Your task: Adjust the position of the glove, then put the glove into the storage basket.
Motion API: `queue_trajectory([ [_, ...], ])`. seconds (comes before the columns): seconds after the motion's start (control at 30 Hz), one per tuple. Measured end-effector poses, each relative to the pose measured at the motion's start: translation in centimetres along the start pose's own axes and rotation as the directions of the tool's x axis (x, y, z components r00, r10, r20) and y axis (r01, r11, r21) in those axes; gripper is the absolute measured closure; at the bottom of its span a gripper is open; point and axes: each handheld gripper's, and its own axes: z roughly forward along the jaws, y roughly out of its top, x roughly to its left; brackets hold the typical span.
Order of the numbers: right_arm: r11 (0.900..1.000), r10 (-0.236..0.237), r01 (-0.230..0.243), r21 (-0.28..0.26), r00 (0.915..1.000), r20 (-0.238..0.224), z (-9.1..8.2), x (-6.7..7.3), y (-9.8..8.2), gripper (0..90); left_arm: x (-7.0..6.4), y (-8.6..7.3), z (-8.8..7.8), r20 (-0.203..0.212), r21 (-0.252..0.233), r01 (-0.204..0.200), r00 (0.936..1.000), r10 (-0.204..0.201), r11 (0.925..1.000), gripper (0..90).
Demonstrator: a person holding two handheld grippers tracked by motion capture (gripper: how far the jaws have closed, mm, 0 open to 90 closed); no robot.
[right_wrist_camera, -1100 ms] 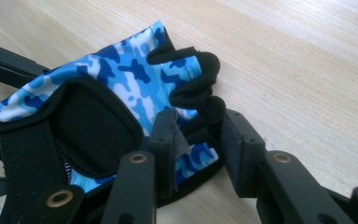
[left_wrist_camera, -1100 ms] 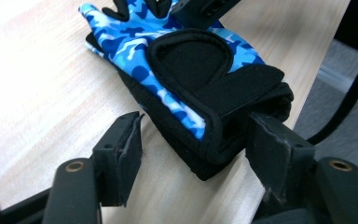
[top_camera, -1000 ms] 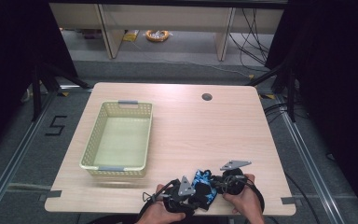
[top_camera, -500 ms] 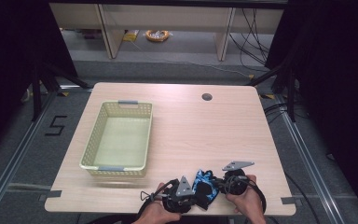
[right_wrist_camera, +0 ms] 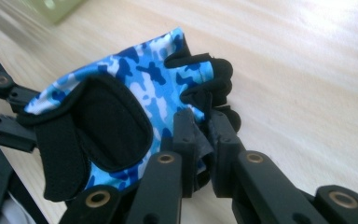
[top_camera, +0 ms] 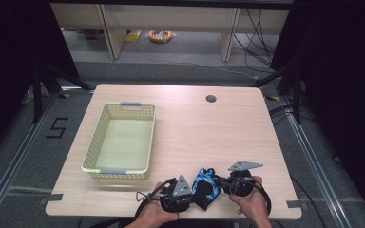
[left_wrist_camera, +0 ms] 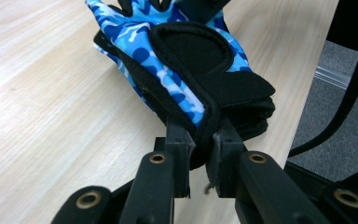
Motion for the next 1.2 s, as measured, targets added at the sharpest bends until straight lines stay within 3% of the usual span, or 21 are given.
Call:
queue_trajectory([
  [0.07,0.999,-0.005,0.005,0.036,1.0000,-0.007,-0.2,0.3,0.5,83.6,0.2,0.0,-0.4,-0.005,-0.001,0.000,1.0000,0.000,1.0000,80.0],
  [0.13,1.000,-0.026,0.026,0.016,0.9996,-0.013,0.0,0.5,0.8,83.6,0.4,-0.1,-0.9,-0.005,-0.004,-0.011,0.9999,0.011,0.9999,80.1],
  [0.17,0.999,-0.030,0.031,0.012,0.9995,-0.013,0.1,0.7,1.0,83.6,0.3,-0.1,-1.0,-0.008,-0.029,0.022,0.9997,-0.022,0.9993,80.1],
  [0.2,0.999,-0.043,0.043,0.008,0.9989,-0.016,0.3,0.9,1.3,83.6,0.7,-0.1,-1.6,-0.019,-0.005,-0.001,0.9998,0.001,1.0000,80.2],
  [0.27,0.999,-0.044,0.044,0.003,0.9988,-0.024,0.6,1.1,1.4,83.5,0.7,-0.1,-1.6,-0.010,-0.027,0.006,0.9999,-0.007,0.9996,80.2],
  [0.33,0.999,-0.035,0.035,-0.003,0.9992,-0.020,0.7,1.2,1.5,83.5,1.0,-0.2,-1.9,-0.014,-0.017,0.015,0.9998,-0.015,0.9997,80.3],
  [0.4,0.999,-0.053,0.053,-0.006,0.9979,-0.036,0.9,1.3,1.7,83.6,1.5,-0.2,-2.3,-0.020,-0.008,-0.017,0.9997,0.016,0.9998,80.3],
  [0.47,0.998,-0.056,0.056,-0.010,0.9973,-0.048,1.1,1.6,2.1,83.5,1.6,-0.3,-2.8,-0.022,-0.007,0.007,0.9997,-0.007,1.0000,80.3],
  [0.6,0.998,-0.061,0.061,-0.009,0.9974,-0.039,1.4,2.4,2.7,83.5,1.9,-0.3,-3.4,-0.038,-0.007,-0.002,0.9993,0.001,1.0000,80.3],
  [0.7,0.997,-0.080,0.080,-0.017,0.9954,-0.051,1.6,2.5,3.1,83.5,2.2,-0.4,-4.0,-0.031,-0.019,0.029,0.9991,-0.029,0.9994,80.3],
  [0.8,0.997,-0.079,0.078,-0.004,0.9953,-0.056,1.7,2.9,3.7,83.5,2.7,-0.3,-4.6,-0.050,-0.020,0.019,0.9986,-0.020,0.9996,80.4],
  [0.87,0.995,-0.100,0.098,-0.037,0.9936,-0.053,2.2,3.2,4.3,83.5,2.9,-0.3,-5.0,-0.046,-0.023,0.029,0.9985,-0.030,0.9993,80.3],
  [0.97,0.993,-0.114,0.114,-0.015,0.9913,-0.066,2.3,3.4,4.8,83.4,3.3,-0.2,-5.6,-0.052,-0.029,0.037,0.9979,-0.039,0.9989,80.3],
  [1.0,0.993,-0.116,0.116,-0.005,0.9917,-0.056,2.4,3.6,5.0,83.4,3.5,-0.2,-5.9,-0.065,-0.019,0.020,0.9977,-0.021,0.9996,80.3],
  [1.03,0.993,-0.122,0.122,-0.009,0.9905,-0.063,2.5,3.6,5.2,83.4,3.5,-0.2,-6.0,-0.061,-0.032,0.040,0.9973,-0.042,0.9987,80.3],
  [1.07,0.994,-0.105,0.103,-0.035,0.9923,-0.066,2.8,3.9,5.4,83.4,3.7,-0.2,-6.2,-0.067,-0.030,0.034,0.9971,-0.036,0.9990,80.3],
  [1.1,0.992,-0.123,0.123,-0.004,0.9904,-0.062,2.6,3.9,5.8,83.4,3.7,-0.2,-6.4,-0.070,-0.032,0.038,0.9967,-0.040,0.9988,80.3],
  [1.17,0.991,-0.135,0.134,-0.012,0.9877,-0.079,2.8,4.1,6.2,83.4,3.9,-0.1,-7.0,-0.074,-0.040,0.032,0.9966,-0.035,0.9987,80.3],
  [1.2,0.991,-0.135,0.135,-0.009,0.9879,-0.076,2.7,4.2,6.5,83.4,3.9,-0.1,-7.2,-0.079,-0.048,0.048,0.9955,-0.052,0.9977,80.3],
])
